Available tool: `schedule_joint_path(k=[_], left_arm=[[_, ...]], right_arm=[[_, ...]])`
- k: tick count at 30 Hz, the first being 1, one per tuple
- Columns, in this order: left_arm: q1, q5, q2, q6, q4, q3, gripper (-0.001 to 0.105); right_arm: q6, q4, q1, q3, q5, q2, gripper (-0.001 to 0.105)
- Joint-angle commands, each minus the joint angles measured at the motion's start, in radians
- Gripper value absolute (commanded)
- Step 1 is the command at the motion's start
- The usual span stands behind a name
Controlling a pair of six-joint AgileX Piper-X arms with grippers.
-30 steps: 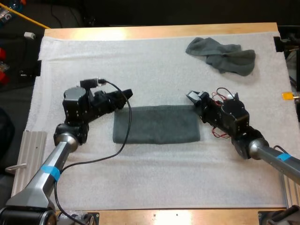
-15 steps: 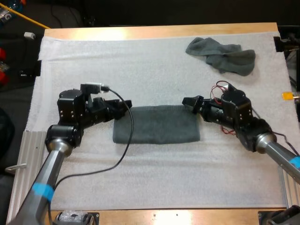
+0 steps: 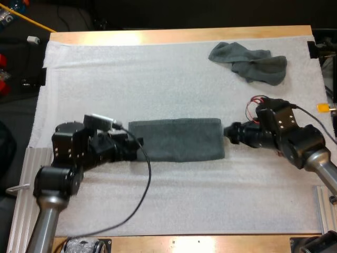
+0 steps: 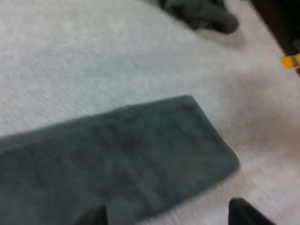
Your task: Pick towel from pile, fold and stack
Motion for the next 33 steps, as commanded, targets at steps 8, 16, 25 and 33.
schedule_joint_path(k=[8, 16, 25, 33], left_arm=[[-0.103, -0.077, -0.132, 0.003, 0.153, -0.006, 0.055], [-0.11, -0.077, -0.131, 0.0, 0.184, -0.006, 0.062], [-0.11, -0.077, -0.131, 0.0, 0.201, -0.006, 0.062], [-0.11, -0.077, -0.131, 0.0, 0.201, -0.006, 0.062]], right_arm=[[-0.093, 0.09, -0.026, -0.007, 0.061, -0.032, 0.062], [-0.117, 0.007, -0.209, -0.008, -0.116, 0.075, 0.062], [-0.134, -0.109, -0.297, -0.008, -0.334, 0.251, 0.062], [-0.047, -0.227, -0.293, -0.008, -0.425, 0.377, 0.062]])
